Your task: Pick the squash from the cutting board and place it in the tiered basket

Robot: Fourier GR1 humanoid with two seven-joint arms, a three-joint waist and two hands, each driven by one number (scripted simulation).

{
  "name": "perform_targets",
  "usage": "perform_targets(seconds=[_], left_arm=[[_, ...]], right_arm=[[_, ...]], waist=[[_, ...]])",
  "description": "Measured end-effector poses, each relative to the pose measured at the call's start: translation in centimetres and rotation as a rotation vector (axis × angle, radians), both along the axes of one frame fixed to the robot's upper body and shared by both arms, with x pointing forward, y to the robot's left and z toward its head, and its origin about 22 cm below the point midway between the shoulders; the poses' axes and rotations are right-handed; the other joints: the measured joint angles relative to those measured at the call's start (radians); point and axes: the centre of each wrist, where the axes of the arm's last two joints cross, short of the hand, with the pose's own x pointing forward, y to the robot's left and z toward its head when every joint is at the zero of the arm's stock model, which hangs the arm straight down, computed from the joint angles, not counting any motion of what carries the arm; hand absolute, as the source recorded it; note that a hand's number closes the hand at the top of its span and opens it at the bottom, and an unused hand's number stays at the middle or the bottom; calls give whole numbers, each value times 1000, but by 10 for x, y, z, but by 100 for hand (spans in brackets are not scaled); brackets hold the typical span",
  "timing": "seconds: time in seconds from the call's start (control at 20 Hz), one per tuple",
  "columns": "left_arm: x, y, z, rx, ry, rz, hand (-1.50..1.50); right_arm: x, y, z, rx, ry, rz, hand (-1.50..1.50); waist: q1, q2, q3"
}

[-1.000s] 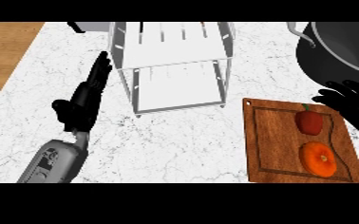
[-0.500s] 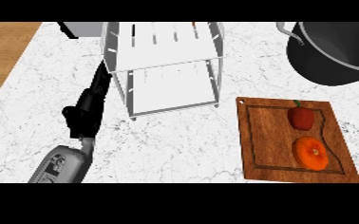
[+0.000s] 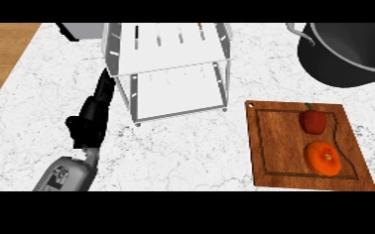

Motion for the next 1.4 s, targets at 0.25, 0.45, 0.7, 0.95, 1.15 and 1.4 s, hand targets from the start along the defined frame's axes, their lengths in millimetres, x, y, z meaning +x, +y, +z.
perform_targets(seconds=[0.25,0.45,0.7,0.95,1.15,1.4], left_arm=[[-1,-1,0,6,2,5,0],[1,-3,1,11,-6,3,0],[-1,-2,4,9,-7,-7,0],[0,-5,6,9,-18,-13,0],[-3,-12,3,4,-14,-17,0],[0,-12,5,1,-19,-20,0]], right_arm=[[-20,13,-1,-74,-72,6,-150],[-33,24,-5,-126,-115,4,-150],[-46,40,-9,-227,-134,0,-150],[-55,50,-13,-307,-145,-21,-150],[-61,53,-14,-347,-170,-48,-150],[-67,61,-15,-384,-212,-72,-150]], waist=[[-4,4,-1],[1,7,-2],[12,8,-2],[15,10,-1],[19,11,-1],[28,15,0]])
